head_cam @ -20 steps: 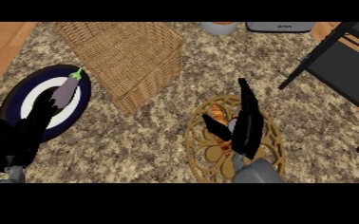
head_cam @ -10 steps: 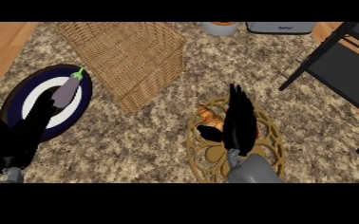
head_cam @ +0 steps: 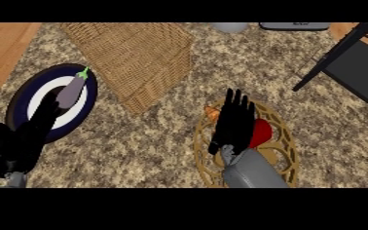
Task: Pick the croissant from the placemat and place it in the tiered shelf
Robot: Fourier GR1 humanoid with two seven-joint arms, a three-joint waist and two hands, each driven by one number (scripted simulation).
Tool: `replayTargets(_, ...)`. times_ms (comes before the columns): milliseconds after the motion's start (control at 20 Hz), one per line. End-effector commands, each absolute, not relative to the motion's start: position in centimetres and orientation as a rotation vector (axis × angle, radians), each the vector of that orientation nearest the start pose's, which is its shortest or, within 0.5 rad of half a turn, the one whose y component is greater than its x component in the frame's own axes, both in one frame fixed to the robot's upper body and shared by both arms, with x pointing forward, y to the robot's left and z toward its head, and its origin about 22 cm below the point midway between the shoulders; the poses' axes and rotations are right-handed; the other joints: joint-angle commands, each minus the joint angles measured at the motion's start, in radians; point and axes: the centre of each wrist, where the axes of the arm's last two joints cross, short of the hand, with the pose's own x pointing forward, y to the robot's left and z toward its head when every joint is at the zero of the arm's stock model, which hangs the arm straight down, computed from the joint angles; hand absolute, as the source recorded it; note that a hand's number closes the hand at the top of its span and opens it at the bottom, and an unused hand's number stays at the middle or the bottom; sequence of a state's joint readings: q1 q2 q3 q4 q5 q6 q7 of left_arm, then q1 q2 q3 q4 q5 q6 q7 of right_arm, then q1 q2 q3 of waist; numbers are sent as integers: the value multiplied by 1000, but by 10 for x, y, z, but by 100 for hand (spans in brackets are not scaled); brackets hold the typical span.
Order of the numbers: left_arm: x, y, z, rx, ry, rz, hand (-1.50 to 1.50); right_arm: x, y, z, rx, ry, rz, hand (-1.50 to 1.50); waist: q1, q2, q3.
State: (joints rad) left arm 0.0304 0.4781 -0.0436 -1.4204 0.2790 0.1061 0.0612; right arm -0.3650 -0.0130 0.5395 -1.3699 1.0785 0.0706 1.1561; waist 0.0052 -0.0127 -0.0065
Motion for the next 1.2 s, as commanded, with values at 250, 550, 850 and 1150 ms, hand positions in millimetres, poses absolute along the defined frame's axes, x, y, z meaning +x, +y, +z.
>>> replayTargets(250, 236, 344, -3, 263, -1332, -66, 0, 283, -62, 50, -1181, -520, 892, -150, -2, 11, 5)
replayTargets(550, 233, 349, -7, 268, -1325, -38, 0, 281, -70, 44, -1178, -494, 889, -150, -4, 11, 6)
replayTargets(850, 231, 362, 8, 265, -1332, -37, 0, 287, -98, 32, -1154, -517, 896, -150, -4, 11, 6)
replayTargets(1150, 239, 350, 13, 253, -1339, -39, 0, 293, -96, 5, -1162, -509, 896, -150, 1, 13, 7)
